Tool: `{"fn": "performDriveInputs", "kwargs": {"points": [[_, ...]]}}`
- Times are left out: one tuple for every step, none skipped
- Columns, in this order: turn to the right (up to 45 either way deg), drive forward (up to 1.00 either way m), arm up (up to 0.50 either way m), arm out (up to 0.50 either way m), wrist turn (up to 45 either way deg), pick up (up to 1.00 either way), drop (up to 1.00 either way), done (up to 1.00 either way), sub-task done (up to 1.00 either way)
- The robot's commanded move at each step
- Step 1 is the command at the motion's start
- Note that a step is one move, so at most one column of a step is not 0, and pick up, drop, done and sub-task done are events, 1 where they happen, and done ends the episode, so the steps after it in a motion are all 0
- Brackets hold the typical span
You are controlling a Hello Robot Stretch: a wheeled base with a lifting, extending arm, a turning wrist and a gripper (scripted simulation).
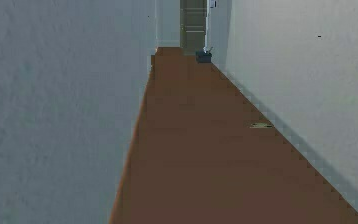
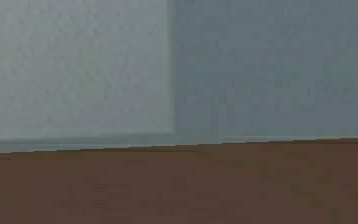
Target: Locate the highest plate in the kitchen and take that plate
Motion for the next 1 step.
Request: {"fn": "performDriveInputs", "kwargs": {"points": [[0.0, 1.00, 0.00, 0.00, 0.0, 0.00, 0.00, 0.00, 0.00]]}}
